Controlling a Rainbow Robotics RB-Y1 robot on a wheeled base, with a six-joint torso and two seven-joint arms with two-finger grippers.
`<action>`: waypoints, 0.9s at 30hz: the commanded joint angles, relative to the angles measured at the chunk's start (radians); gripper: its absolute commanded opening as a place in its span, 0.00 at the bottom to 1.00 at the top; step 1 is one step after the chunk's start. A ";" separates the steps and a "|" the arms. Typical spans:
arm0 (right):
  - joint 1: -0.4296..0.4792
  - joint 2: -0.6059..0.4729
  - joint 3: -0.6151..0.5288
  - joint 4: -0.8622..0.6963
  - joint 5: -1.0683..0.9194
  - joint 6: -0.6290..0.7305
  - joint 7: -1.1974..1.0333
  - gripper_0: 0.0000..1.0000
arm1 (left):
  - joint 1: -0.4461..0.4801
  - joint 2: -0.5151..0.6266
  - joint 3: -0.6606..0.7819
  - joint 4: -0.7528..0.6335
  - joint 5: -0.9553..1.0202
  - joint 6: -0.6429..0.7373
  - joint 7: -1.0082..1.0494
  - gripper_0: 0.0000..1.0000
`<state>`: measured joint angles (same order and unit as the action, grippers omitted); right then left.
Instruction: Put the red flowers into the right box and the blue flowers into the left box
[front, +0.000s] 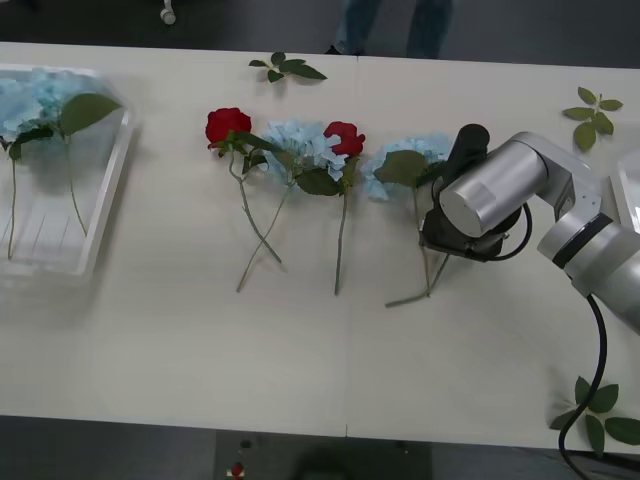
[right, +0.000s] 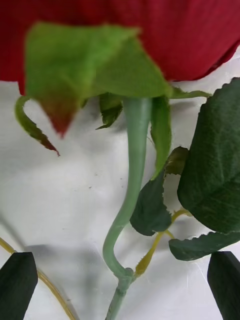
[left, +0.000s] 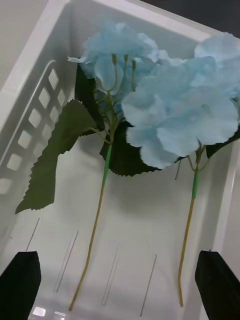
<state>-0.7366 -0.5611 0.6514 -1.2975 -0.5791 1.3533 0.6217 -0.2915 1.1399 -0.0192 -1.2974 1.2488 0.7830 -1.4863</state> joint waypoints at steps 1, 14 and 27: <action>0.011 -0.006 -0.016 -0.008 0.012 0.017 -0.026 1.00 | 0.005 0.026 0.012 -0.008 -0.005 0.007 -0.005 0.89; 0.011 -0.002 -0.016 -0.013 0.001 0.078 -0.046 1.00 | 0.003 0.014 0.216 -0.091 0.089 0.372 -0.040 0.90; 0.011 -0.002 -0.016 -0.019 -0.019 0.079 -0.053 0.00 | -0.110 -0.180 0.397 -0.250 0.158 0.667 -0.037 0.89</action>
<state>-0.7295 -0.5611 0.6367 -1.2975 -0.5930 1.4257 0.6215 -0.3392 0.9961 0.3836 -1.5034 1.4236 1.4404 -1.4884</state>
